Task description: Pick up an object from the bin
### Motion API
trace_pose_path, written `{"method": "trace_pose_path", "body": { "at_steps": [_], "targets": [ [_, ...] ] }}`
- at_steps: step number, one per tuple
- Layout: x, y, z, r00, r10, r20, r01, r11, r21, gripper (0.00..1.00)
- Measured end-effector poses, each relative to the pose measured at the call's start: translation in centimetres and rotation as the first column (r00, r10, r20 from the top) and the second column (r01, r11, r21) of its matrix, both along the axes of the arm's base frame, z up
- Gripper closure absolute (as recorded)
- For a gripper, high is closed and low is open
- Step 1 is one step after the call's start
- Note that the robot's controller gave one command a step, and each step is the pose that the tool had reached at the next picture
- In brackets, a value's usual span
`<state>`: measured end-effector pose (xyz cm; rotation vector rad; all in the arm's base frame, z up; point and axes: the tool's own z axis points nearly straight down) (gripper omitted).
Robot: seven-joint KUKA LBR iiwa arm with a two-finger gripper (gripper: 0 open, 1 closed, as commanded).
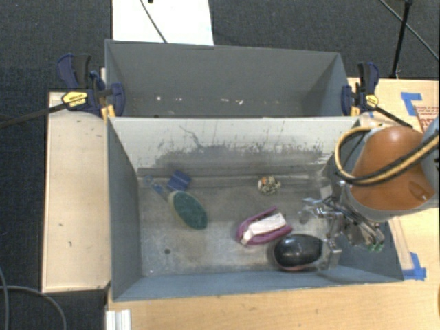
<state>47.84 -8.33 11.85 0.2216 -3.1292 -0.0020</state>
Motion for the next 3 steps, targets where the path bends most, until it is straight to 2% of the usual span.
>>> {"method": "trace_pose_path", "body": {
  "at_steps": [1,2,3],
  "targets": [
    [0.6,1.7,-4.7,0.993,0.115,0.016,-0.115,0.993,-0.004,0.0],
    [0.6,1.7,-4.5,0.993,0.118,0.017,-0.118,0.993,-0.004,1.0],
    [0.8,0.2,10.0,0.989,0.15,0.014,-0.15,0.989,-0.004,1.0]
  ]
}}
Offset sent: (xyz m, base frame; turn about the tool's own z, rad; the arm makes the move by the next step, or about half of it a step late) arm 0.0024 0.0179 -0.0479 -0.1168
